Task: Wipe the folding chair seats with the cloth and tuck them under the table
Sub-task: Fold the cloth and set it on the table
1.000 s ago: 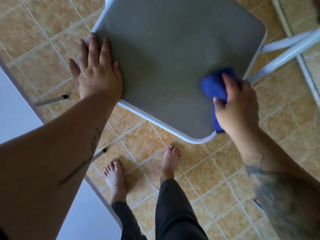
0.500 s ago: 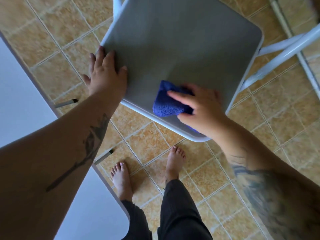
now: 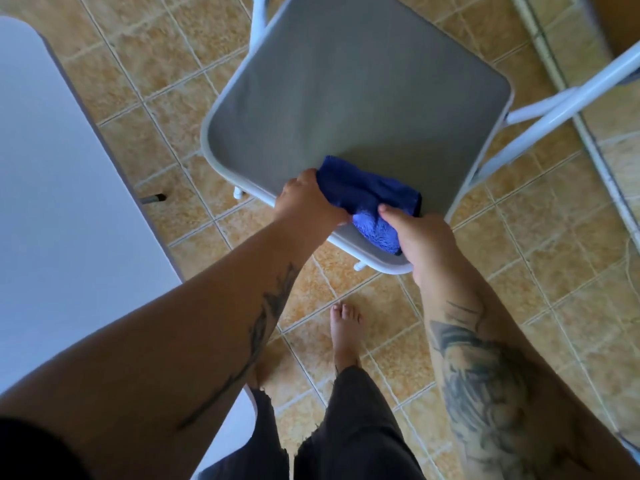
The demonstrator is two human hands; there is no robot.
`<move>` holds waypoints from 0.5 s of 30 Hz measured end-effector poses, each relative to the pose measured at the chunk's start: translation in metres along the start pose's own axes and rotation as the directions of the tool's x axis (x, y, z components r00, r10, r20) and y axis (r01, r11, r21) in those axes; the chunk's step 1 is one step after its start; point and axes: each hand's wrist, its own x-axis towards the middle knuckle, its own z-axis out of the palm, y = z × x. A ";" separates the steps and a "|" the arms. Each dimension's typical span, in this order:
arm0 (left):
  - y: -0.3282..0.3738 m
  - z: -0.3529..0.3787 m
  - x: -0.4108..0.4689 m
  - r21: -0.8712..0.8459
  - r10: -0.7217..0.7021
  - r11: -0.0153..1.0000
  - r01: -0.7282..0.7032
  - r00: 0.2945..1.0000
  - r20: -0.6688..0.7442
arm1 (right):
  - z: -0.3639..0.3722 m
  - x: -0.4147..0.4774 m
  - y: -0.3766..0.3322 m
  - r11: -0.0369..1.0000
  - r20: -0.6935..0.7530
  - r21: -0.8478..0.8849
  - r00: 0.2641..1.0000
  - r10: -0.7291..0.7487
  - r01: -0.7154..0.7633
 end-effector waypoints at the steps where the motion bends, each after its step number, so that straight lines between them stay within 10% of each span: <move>1: 0.002 -0.002 0.001 -0.088 -0.024 0.996 0.028 0.999 0.040 | 0.001 0.002 -0.004 0.999 -0.002 0.052 1.000 0.013 -0.013; 5: -0.004 -0.012 -0.008 -0.470 -0.034 0.877 0.096 0.990 0.138 | 0.004 0.003 -0.021 0.987 0.036 0.148 0.997 -0.072 0.065; 10: -0.032 -0.026 -0.045 -0.842 -0.088 0.461 0.280 0.959 0.271 | 0.001 -0.028 -0.043 0.936 0.195 0.276 0.941 -0.276 0.218; 15: -0.060 -0.061 -0.120 -0.928 -0.010 0.321 0.191 0.980 0.199 | 0.003 -0.086 -0.066 0.893 0.488 0.250 0.747 -0.450 0.375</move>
